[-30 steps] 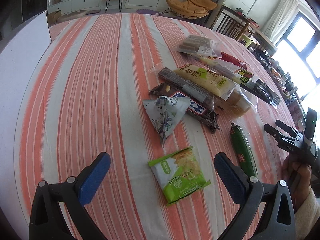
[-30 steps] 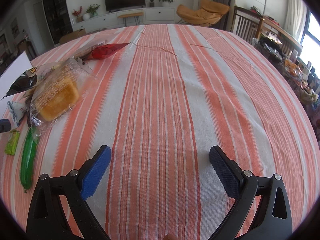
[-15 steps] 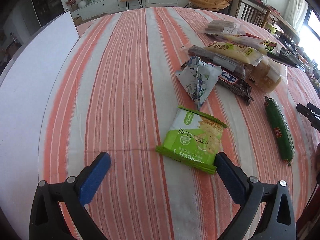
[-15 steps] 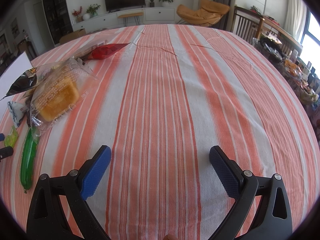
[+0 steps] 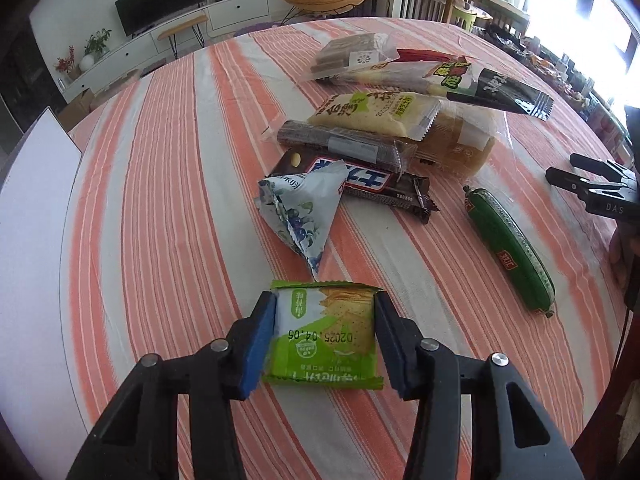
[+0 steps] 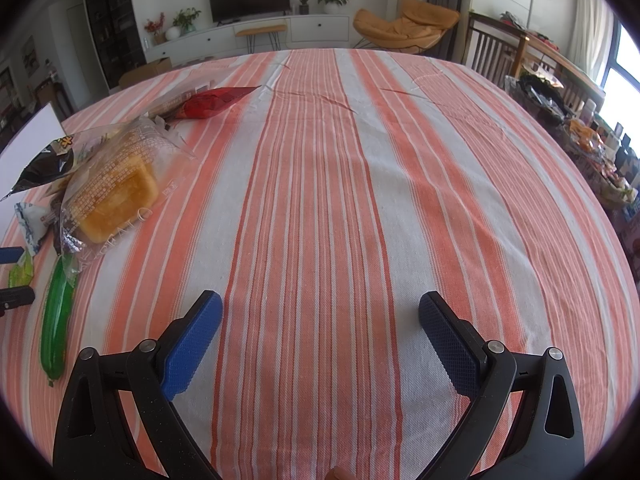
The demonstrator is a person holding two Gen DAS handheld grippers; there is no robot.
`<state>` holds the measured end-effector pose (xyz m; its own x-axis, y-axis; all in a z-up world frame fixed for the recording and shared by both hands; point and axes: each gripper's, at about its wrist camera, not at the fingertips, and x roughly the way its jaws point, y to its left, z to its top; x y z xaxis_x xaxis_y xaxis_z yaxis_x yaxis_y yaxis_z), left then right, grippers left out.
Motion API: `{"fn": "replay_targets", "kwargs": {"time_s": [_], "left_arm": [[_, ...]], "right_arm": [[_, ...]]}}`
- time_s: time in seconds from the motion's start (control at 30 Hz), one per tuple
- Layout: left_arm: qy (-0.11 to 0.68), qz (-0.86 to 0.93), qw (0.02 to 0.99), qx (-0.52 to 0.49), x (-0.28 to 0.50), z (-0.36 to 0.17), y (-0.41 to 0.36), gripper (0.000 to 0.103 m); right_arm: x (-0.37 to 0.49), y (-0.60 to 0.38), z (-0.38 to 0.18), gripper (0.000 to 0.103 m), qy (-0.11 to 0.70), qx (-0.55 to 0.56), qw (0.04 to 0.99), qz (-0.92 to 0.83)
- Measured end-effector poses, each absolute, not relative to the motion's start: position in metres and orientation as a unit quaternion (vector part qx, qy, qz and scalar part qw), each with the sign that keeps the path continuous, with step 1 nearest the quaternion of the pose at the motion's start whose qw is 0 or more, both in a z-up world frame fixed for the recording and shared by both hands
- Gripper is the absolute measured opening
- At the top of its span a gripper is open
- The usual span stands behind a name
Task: Organize snacks
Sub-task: 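Lift the cracker packet with the left tool while the right tool grasps the green sausage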
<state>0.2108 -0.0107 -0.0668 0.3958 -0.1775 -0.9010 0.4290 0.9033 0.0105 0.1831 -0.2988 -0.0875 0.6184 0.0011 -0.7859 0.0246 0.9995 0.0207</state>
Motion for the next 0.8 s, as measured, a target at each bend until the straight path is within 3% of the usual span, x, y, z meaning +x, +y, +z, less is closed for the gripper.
{"fn": "replay_targets", "kwargs": {"time_s": [0.3,0.43,0.73,0.77,0.8], "left_arm": [[0.486,-0.134,0.863,0.020,0.160,-0.058,0.037,0.048],[0.461,-0.116,0.880,0.007,0.143,-0.054,0.056,0.048],[0.464,-0.109,0.879,0.008,0.128,-0.070,0.077,0.050],[0.461,-0.111,0.881,0.015,0.127,-0.070,0.077,0.054],[0.463,-0.110,0.879,0.022,0.127,-0.070,0.077,0.057]], "right_arm": [[0.185,-0.297,-0.085,0.099,0.466,0.017,0.885,-0.011],[0.172,-0.260,-0.063,0.097,0.510,0.123,0.846,0.101],[0.211,-0.125,-0.070,0.094,0.579,-0.017,0.805,0.130],[0.213,-0.116,-0.073,0.086,0.585,-0.036,0.800,0.129],[0.214,-0.110,-0.075,0.072,0.583,-0.062,0.802,0.114]]}}
